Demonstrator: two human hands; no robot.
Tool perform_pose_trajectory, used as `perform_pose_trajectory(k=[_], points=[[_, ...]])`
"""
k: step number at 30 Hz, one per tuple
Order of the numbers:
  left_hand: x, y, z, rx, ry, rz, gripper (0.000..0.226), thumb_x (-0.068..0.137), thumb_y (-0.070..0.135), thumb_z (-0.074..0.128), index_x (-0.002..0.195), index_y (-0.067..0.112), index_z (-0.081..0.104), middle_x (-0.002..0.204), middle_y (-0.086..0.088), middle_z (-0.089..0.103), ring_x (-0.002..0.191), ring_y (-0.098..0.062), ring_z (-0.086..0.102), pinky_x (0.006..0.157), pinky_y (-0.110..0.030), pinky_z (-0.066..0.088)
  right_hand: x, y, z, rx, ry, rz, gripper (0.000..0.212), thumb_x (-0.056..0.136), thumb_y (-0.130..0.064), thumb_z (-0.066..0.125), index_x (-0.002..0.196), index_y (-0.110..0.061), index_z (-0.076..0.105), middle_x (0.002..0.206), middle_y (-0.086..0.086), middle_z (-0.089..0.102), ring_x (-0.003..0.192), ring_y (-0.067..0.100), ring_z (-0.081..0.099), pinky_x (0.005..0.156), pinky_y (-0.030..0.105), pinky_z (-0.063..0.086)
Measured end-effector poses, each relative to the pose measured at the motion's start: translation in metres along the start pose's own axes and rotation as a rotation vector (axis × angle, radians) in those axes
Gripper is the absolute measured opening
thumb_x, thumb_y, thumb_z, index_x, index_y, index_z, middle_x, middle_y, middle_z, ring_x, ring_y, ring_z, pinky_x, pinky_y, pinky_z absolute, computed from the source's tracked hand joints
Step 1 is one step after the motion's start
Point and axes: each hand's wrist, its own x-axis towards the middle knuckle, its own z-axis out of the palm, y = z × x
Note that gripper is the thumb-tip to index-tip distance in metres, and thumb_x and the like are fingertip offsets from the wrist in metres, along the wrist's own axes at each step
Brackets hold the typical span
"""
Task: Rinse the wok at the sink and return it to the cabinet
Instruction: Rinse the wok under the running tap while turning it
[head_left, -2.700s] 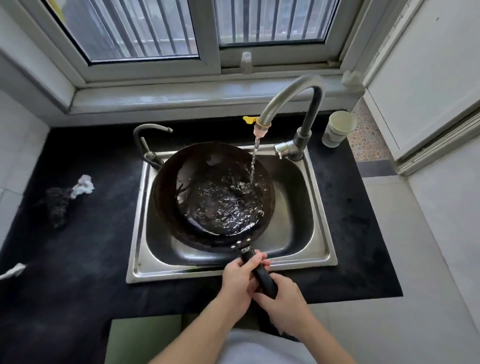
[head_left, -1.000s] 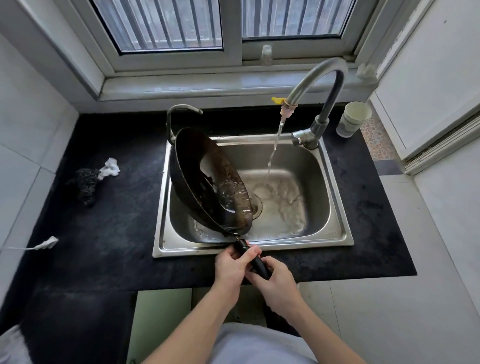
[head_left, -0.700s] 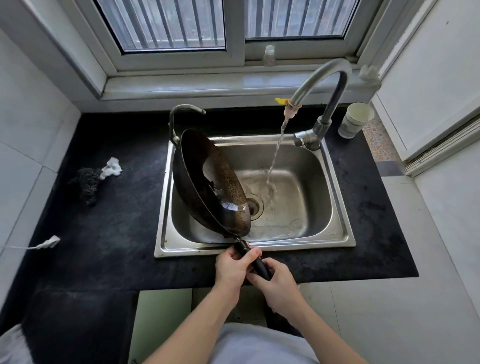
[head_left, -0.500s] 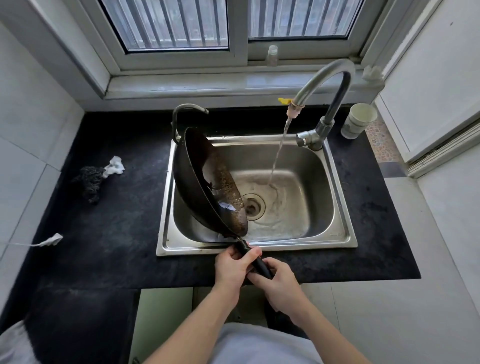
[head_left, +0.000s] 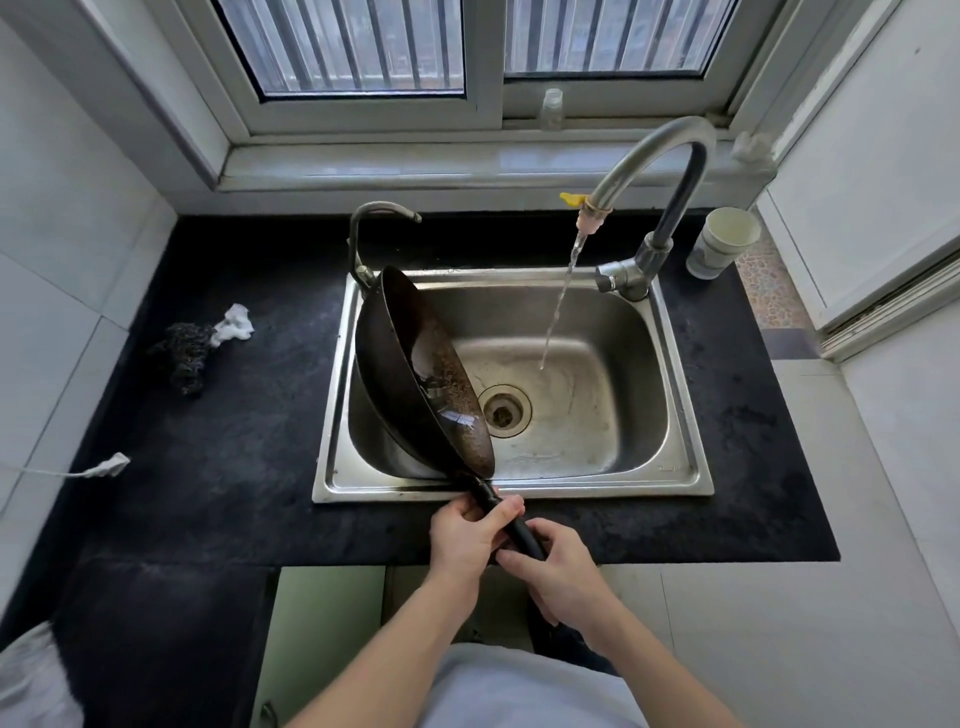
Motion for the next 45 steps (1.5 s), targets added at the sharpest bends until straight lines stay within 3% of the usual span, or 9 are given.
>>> perform_pose_trajectory(k=[7,12,19,26,32,36,39,42,45], points=[[0.0,-0.005,0.002,0.006,0.012,0.026,0.028,0.076,0.013,0.082,0.1,0.005,0.071,0.094,-0.011,0.077,0.09,-0.023,0.075,0.082,-0.038,0.061,-0.001,0.0,-0.004,0.082,-0.086,0.051,0.02,0.091,-0.021,0.07,0.108,-0.015,0.061,0.056,0.0,0.057,0.038,0.013,0.042,0.037,0.025,0.034],[0.0,-0.007,0.003,0.022,0.025,0.045,0.028,0.076,0.014,0.082,0.101,0.008,0.071,0.095,-0.008,0.078,0.092,-0.021,0.074,0.084,-0.038,0.06,-0.002,0.0,-0.008,0.118,-0.123,0.048,0.018,0.092,-0.019,0.069,0.106,-0.014,0.06,0.058,0.007,0.053,0.039,0.016,0.039,0.037,0.027,0.033],[0.002,-0.012,0.009,-0.039,0.025,0.022,0.03,0.078,0.012,0.081,0.105,0.006,0.07,0.101,-0.013,0.076,0.096,-0.025,0.073,0.089,-0.042,0.058,-0.002,-0.001,-0.012,0.108,-0.135,0.023,0.015,0.092,-0.016,0.068,0.103,-0.011,0.059,0.055,0.002,0.053,0.038,0.016,0.039,0.036,0.027,0.033],[-0.005,0.0,0.017,-0.416,-0.321,-0.171,0.031,0.094,0.001,0.056,0.125,-0.003,0.057,0.126,-0.017,0.067,0.119,-0.025,0.064,0.1,-0.038,0.05,-0.005,-0.003,-0.024,0.218,-0.19,0.009,0.022,0.091,-0.01,0.068,0.111,-0.01,0.059,0.052,0.005,0.047,0.038,0.017,0.035,0.035,0.024,0.031],[-0.002,-0.002,0.028,-0.229,-0.305,-0.066,0.025,0.093,0.001,0.059,0.117,-0.004,0.059,0.106,-0.018,0.071,0.109,-0.029,0.067,0.087,-0.032,0.055,-0.008,-0.009,-0.041,0.296,-0.24,0.103,0.032,0.091,-0.019,0.07,0.116,-0.005,0.058,0.06,0.005,0.045,0.045,0.013,0.038,0.038,0.023,0.034],[-0.001,0.0,0.033,-0.258,-0.269,-0.072,0.029,0.09,0.003,0.064,0.117,-0.004,0.058,0.104,-0.019,0.07,0.103,-0.028,0.069,0.081,-0.034,0.058,-0.008,-0.022,-0.044,0.168,-0.171,0.189,0.02,0.093,-0.024,0.068,0.11,-0.014,0.063,0.07,0.004,0.057,0.052,0.014,0.054,0.046,0.027,0.048],[0.001,0.002,0.037,-0.247,-0.261,-0.053,0.027,0.091,0.003,0.063,0.115,-0.005,0.058,0.103,-0.02,0.071,0.102,-0.027,0.069,0.082,-0.032,0.058,-0.006,-0.025,-0.03,0.076,-0.021,0.25,0.015,0.097,-0.029,0.06,0.105,-0.017,0.061,0.075,0.002,0.06,0.055,0.013,0.056,0.048,0.027,0.048],[0.001,0.004,0.043,-0.225,-0.277,-0.039,0.022,0.09,0.003,0.063,0.111,-0.004,0.06,0.097,-0.019,0.071,0.097,-0.028,0.069,0.086,-0.033,0.057,-0.005,-0.016,-0.02,-0.208,0.231,0.132,0.015,0.099,-0.033,0.055,0.111,-0.024,0.056,0.092,-0.004,0.068,0.075,0.01,0.064,0.064,0.026,0.052],[0.001,0.003,0.044,-0.181,-0.296,-0.043,0.021,0.088,0.004,0.066,0.108,-0.001,0.062,0.092,-0.015,0.073,0.092,-0.026,0.071,0.085,-0.034,0.058,-0.006,-0.007,-0.02,-0.269,0.299,0.051,0.024,0.099,-0.034,0.056,0.122,-0.029,0.056,0.099,-0.005,0.071,0.086,0.009,0.067,0.071,0.023,0.053]])
